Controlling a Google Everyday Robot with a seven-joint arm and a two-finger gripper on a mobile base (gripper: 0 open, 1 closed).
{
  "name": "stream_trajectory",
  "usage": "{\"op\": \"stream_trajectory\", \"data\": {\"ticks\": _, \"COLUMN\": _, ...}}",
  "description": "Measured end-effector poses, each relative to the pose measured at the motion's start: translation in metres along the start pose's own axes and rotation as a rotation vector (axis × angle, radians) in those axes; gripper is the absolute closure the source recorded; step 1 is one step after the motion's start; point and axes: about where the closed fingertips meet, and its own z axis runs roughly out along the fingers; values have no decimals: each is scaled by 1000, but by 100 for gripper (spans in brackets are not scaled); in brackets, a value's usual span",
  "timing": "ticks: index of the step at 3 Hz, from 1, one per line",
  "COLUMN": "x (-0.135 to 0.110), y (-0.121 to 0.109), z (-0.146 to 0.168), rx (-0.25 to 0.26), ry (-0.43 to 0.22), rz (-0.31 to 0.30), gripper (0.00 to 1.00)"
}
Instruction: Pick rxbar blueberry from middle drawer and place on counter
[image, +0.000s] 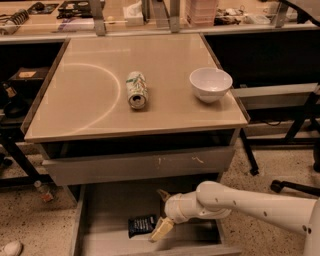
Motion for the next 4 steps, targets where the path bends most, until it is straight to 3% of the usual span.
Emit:
{"op": "stream_trajectory", "data": {"ticks": 1, "x": 1, "y": 2, "z": 6, "rx": -7, "ry": 23, "rz": -24, "gripper": 0}}
{"op": "stream_trajectory", "data": {"ticks": 2, "x": 18, "y": 3, "z": 35, "rx": -42, "ry": 25, "rz": -48, "gripper": 0}}
{"op": "stream_trajectory", "data": {"ticks": 3, "x": 23, "y": 3, "z": 42, "rx": -46, "ry": 16, "rz": -35, "gripper": 0}}
{"op": "stream_trajectory", "data": {"ticks": 4, "x": 15, "y": 6, "z": 46, "rx": -53, "ry": 33, "rz": -56, "gripper": 0}}
